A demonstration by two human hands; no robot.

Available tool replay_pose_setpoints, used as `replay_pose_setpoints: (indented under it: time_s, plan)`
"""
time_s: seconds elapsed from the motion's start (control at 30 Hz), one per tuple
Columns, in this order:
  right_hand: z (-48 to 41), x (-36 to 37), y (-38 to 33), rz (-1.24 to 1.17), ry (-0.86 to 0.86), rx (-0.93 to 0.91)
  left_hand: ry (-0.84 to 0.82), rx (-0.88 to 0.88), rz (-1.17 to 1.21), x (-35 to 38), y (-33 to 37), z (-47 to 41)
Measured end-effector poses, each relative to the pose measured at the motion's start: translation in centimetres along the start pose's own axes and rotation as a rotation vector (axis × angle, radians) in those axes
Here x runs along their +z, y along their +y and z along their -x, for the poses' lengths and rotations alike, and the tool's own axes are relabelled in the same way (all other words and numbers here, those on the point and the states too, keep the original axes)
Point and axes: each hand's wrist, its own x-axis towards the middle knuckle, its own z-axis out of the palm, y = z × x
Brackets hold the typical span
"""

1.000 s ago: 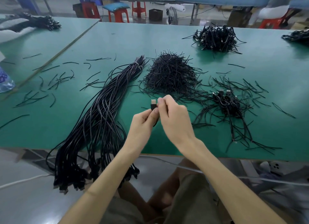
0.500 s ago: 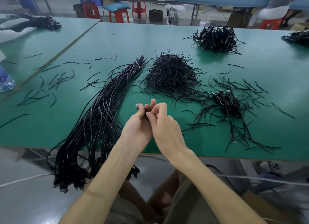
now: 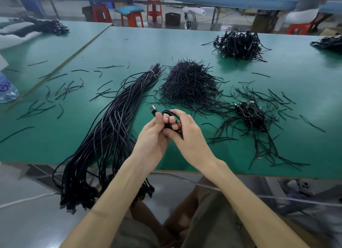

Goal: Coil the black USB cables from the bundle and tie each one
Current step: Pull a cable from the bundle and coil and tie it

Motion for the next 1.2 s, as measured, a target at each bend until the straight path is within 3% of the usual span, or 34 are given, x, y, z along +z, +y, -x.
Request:
replay_pose_setpoints:
  time_s: [0.3, 0.53, 0.87, 1.0, 1.2]
  plan:
    - [0.4, -0.8, 0.2, -0.036, -0.092, 0.055, -0.047, -0.044, -0.069, -0.3, -0.3, 0.5]
    - [0.4, -1.8, 0.4, 0.256, -0.156, 0.001, 0.015, -0.054, -0.490, -1.9, 0.7, 0.8]
    - [0.9, -2.1, 0.5, 0.571, -0.207, -0.165, 0.143, -0.073, -0.630, -2.9, 2.1, 0.5]
    - [1.4, -1.7, 0.8, 0.633, -0.218, -0.226, 0.051, -0.080, -0.810, -3.0, 2.8, 0.3]
    - [2.0, -1.7, 1.3, 0.708, -0.310, -0.281, -0.224, -0.219, -1.244, -3.3, 4.6, -0.2]
